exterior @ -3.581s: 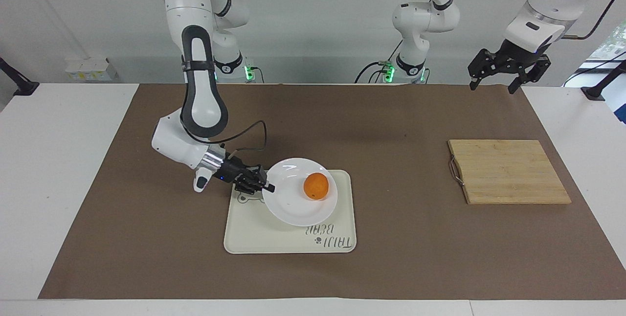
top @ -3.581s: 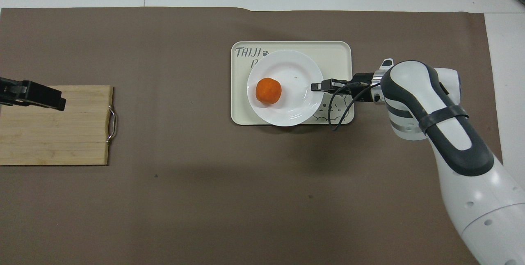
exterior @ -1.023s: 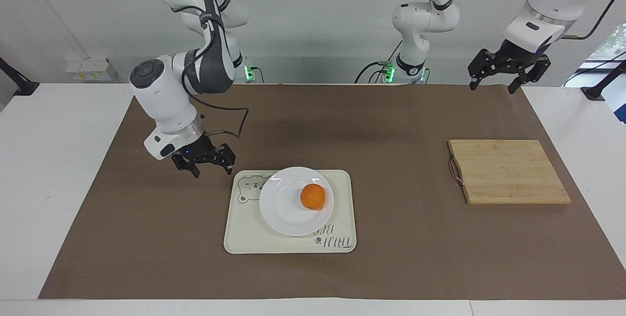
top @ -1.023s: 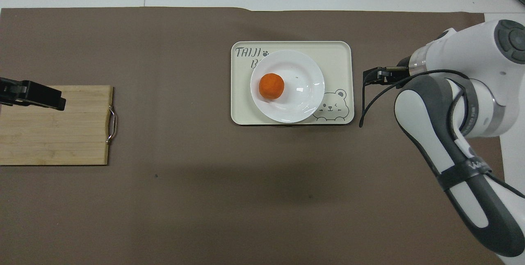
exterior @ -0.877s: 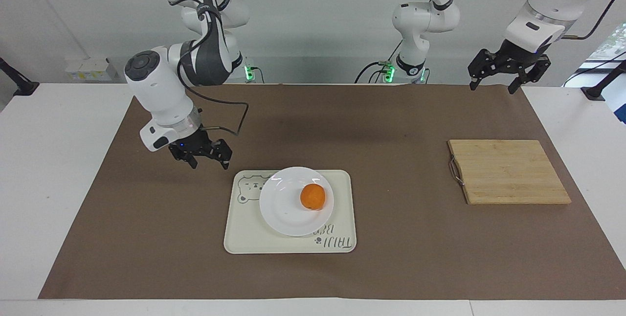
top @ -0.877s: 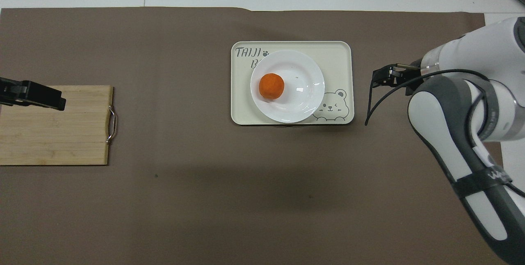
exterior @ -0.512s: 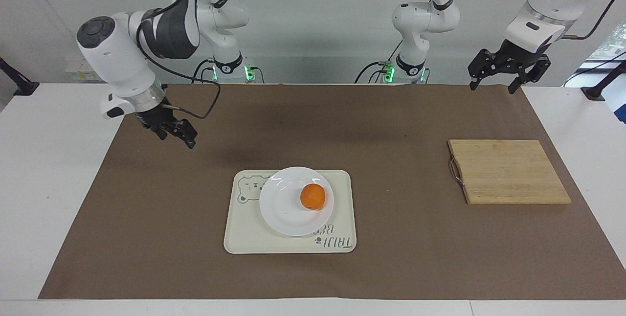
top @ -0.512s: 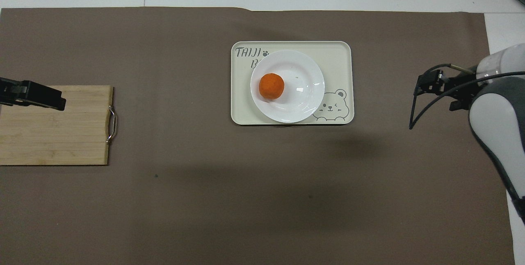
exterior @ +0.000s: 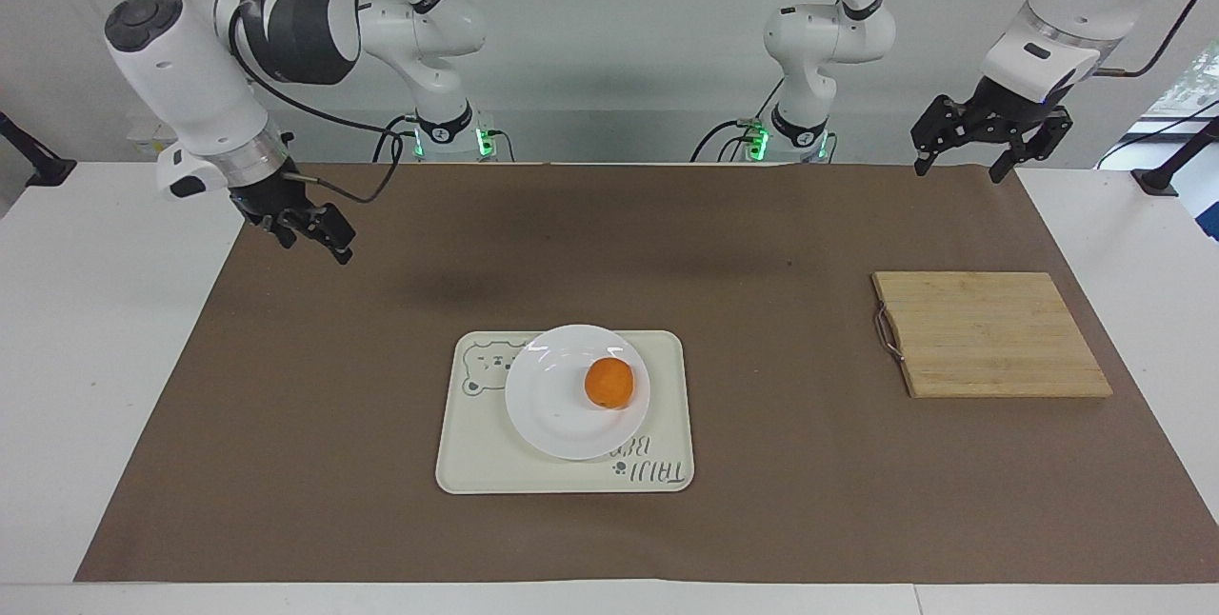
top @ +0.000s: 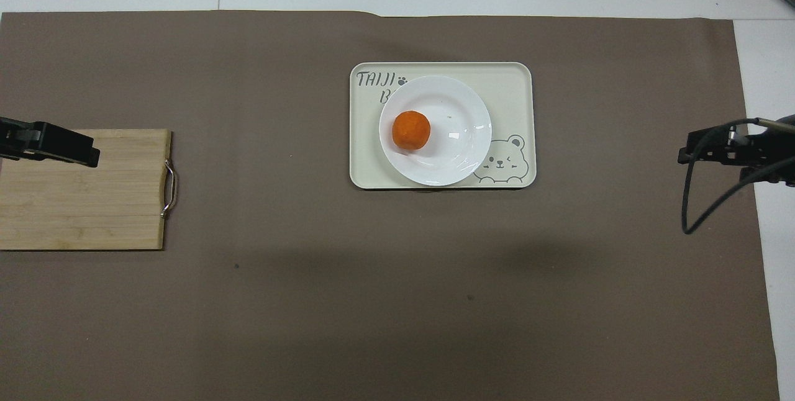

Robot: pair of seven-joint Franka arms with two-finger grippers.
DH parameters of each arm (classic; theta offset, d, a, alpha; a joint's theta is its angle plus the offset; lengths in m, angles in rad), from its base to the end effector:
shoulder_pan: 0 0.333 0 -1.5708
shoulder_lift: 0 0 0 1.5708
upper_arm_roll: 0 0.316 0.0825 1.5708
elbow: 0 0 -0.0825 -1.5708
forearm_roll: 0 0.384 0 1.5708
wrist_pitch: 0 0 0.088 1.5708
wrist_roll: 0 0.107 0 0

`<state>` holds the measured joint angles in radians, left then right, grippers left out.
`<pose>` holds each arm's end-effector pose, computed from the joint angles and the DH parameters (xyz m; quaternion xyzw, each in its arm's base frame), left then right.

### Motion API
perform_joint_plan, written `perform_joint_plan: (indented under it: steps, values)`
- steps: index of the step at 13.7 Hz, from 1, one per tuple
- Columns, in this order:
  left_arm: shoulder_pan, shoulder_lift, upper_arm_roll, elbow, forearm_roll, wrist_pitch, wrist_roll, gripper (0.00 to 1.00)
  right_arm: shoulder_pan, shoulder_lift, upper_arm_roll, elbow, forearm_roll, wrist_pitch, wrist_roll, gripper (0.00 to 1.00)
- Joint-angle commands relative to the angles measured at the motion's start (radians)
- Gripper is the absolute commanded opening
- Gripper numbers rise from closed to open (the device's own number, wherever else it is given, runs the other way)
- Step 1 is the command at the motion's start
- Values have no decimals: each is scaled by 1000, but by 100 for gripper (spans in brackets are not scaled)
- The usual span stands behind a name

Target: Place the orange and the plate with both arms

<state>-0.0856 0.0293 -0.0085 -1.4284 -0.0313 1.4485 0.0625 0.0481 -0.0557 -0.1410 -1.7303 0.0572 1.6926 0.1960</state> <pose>0.5482 -0.0553 0.6640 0.9967 -0.0800 -0.0048 0.0156 0.5433 -0.0470 0.5899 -0.9886 0.1470 -0.0070 0.0327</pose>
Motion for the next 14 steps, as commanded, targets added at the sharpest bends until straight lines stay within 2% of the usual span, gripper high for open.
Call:
perform_joint_plan:
  steps: [1,4,8,14]
  values:
    - [15,-20,-10,-26,-12,15,-7,100,-10,-23,17,95,-42,-103,-64,100]
    - [15,-20,-8,-26,-10,15,-7,100,1,-22,26,199,-88,-206,-109,100]
    - [15,-20,-8,-26,-12,15,-7,100,-4,-59,31,144,-79,-203,-113,100]
    - [15,-20,-10,-26,-10,15,-7,100,1,-69,31,133,-85,-203,-131,100]
